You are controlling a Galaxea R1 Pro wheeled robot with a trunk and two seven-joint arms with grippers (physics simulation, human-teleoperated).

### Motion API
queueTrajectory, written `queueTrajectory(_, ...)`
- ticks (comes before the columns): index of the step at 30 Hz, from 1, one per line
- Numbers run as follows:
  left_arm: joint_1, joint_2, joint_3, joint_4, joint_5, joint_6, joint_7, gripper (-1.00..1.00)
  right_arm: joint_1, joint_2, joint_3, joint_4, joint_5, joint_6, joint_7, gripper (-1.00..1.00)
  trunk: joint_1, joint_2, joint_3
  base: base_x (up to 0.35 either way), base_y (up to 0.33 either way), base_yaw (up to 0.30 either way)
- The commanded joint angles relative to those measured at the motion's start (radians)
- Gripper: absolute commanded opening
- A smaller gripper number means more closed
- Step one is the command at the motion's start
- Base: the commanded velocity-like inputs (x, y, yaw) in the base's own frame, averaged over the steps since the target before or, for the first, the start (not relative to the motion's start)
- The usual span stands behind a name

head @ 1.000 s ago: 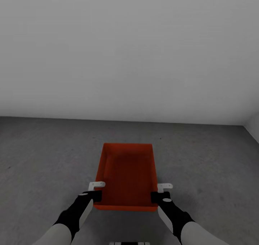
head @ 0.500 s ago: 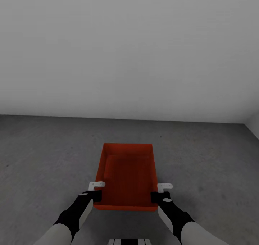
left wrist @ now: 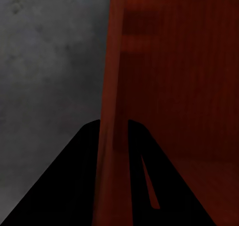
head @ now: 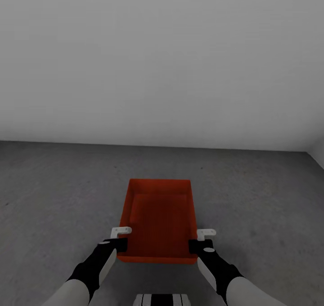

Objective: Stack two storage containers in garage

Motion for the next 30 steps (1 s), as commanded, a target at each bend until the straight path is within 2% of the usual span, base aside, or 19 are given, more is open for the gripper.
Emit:
queueTrajectory(1, 0.000, 0.004, 0.041, -0.001, -0.008, 0.008, 0.018, -1.00, -0.001, -0.002, -0.041, -0.005, 0.012, -0.034, -0.095, -1.00, 0.004, -0.008, -0.004, 0.000, 0.000, 0.000)
queueTrajectory(7, 0.000, 0.004, 0.041, -0.001, -0.008, 0.007, 0.018, -1.00, -0.001, -0.002, -0.041, -0.005, 0.011, -0.035, -0.095, -1.00, 0.027, -0.050, -0.023, 0.000, 0.000, 0.000)
queueTrajectory(30, 0.000, 0.004, 0.043, -0.016, -0.005, 0.008, 0.016, -1.00, -0.001, -0.003, -0.042, -0.005, 0.012, -0.039, -0.090, -1.00, 0.027, -0.050, -0.023, 0.000, 0.000, 0.000)
